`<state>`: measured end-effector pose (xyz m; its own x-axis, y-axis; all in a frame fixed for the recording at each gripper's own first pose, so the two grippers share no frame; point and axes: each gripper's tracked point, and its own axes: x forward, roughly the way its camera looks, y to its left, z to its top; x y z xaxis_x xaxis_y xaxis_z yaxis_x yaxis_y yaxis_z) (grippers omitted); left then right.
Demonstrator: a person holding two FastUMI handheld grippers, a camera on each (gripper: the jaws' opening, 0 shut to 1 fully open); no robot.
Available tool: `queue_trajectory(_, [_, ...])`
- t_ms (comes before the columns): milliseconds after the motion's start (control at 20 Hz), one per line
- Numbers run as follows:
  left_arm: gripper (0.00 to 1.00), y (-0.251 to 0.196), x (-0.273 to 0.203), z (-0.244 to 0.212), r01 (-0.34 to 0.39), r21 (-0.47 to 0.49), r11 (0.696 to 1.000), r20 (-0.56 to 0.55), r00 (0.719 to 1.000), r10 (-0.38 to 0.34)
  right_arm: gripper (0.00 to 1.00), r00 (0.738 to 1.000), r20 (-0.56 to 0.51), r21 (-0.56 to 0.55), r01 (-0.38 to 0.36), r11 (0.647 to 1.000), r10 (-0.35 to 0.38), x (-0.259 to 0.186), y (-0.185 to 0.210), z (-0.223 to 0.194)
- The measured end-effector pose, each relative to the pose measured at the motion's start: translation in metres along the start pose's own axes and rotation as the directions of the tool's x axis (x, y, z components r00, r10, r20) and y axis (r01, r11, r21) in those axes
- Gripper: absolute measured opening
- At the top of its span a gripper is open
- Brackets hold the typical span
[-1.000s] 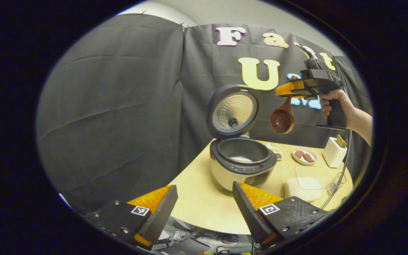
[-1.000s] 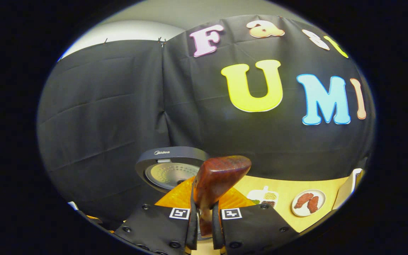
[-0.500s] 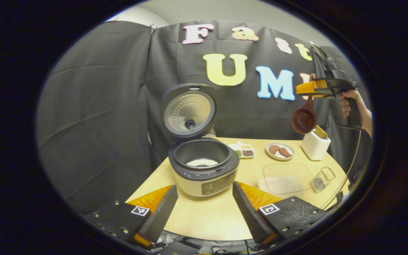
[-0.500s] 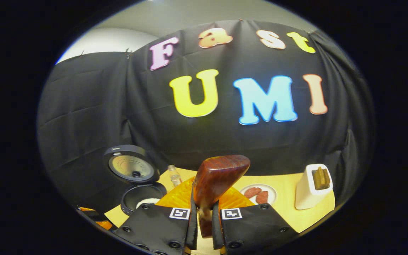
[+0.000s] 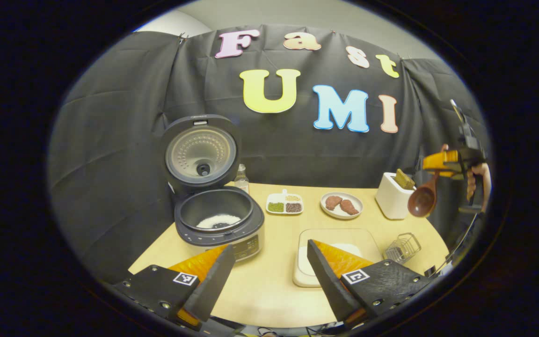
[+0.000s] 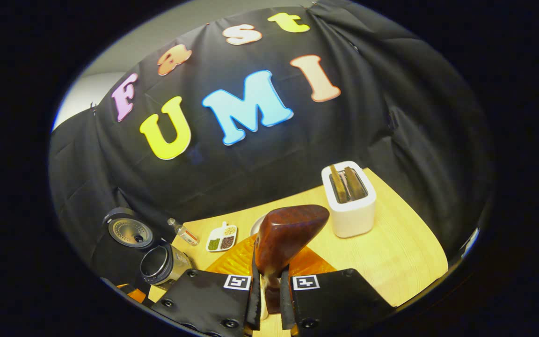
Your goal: Close the left gripper, press the button to open the rice cooker; take a wooden spoon from the chopstick holder with the right hand, scoop a spoonful of rice and pour it into the rice cooker, then put the wooden spoon back into the chopstick holder.
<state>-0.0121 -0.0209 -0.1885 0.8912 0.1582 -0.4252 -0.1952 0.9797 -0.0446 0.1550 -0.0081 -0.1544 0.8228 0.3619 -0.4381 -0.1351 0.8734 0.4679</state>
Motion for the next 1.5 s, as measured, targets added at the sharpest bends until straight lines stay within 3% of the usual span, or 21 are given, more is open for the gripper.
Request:
queue_trajectory(200, [0.96, -0.016, -0.004, -0.001, -0.074, 0.004, 0.997, -0.001, 0.997, 0.074, 0.19, 0.997, -0.072, 0.103, 0.049, 0.993, -0.042, 0.014, -0.053, -0.038])
queue_trajectory(350, [0.96, -0.022, -0.018, -0.006, -0.146, -0.020, 0.989, 0.000, 0.989, 0.146, 0.18, 0.991, -0.131, 0.149, 0.042, 0.988, -0.022, 0.024, -0.067, -0.065])
queue_trajectory(550, [0.96, -0.024, -0.046, -0.021, -0.254, -0.068, 0.965, -0.015, 0.967, 0.254, 0.14, 0.980, -0.198, 0.068, 0.016, 0.998, -0.003, 0.037, -0.066, -0.102])
queue_trajectory(600, [0.96, -0.024, -0.055, -0.024, -0.280, -0.079, 0.957, -0.022, 0.960, 0.279, 0.18, 0.980, -0.201, 0.046, 0.004, 0.999, 0.005, 0.040, -0.064, -0.106])
queue_trajectory(800, [0.96, -0.020, -0.084, -0.048, -0.365, -0.109, 0.925, -0.052, 0.931, 0.361, 0.19, 0.982, -0.191, -0.054, -0.015, 0.998, 0.004, 0.046, -0.060, -0.122])
queue_trajectory(950, [0.96, -0.015, -0.096, -0.057, -0.407, -0.145, 0.902, -0.061, 0.913, 0.403, 0.21, 0.973, -0.232, -0.100, -0.023, 0.995, -0.001, 0.047, -0.062, -0.138])
queue_trajectory(1000, [0.96, -0.014, -0.098, -0.055, -0.418, -0.156, 0.895, -0.055, 0.908, 0.415, 0.17, 0.971, -0.237, -0.108, -0.031, 0.994, 0.004, 0.046, -0.062, -0.139])
queue_trajectory(1050, [0.97, -0.012, -0.102, -0.054, -0.427, -0.167, 0.889, -0.047, 0.904, 0.426, 0.22, 0.970, -0.241, -0.122, -0.031, 0.992, 0.001, 0.047, -0.063, -0.142])
queue_trajectory(1150, [0.96, -0.006, -0.103, -0.047, -0.437, -0.179, 0.882, -0.030, 0.898, 0.439, 0.19, 0.971, -0.240, -0.125, -0.050, 0.991, 0.018, 0.044, -0.055, -0.139])
queue_trajectory(1250, [0.96, 0.000, -0.104, -0.029, -0.435, -0.183, 0.882, 0.007, 0.896, 0.444, 0.27, 0.973, -0.231, -0.128, -0.050, 0.991, 0.019, 0.041, -0.055, -0.135])
queue_trajectory(1300, [0.96, 0.005, -0.104, -0.017, -0.434, -0.178, 0.883, 0.029, 0.895, 0.446, 0.43, 0.971, -0.237, -0.132, -0.046, 0.990, 0.014, 0.037, -0.058, -0.136])
queue_trajectory(1350, [0.96, 0.010, -0.103, -0.004, -0.433, -0.171, 0.885, 0.050, 0.893, 0.447, 0.46, 0.971, -0.237, -0.135, -0.041, 0.990, 0.008, 0.033, -0.060, -0.135])
queue_trajectory(1400, [0.96, 0.016, -0.103, 0.009, -0.430, -0.161, 0.888, 0.077, 0.892, 0.446, 0.74, 0.972, -0.234, -0.146, -0.024, 0.989, -0.011, 0.031, -0.066, -0.135])
queue_trajectory(1500, [0.96, 0.030, -0.100, 0.043, -0.427, -0.135, 0.894, 0.132, 0.887, 0.443, 0.98, 0.973, -0.227, -0.161, 0.008, 0.987, -0.045, 0.018, -0.077, -0.135])
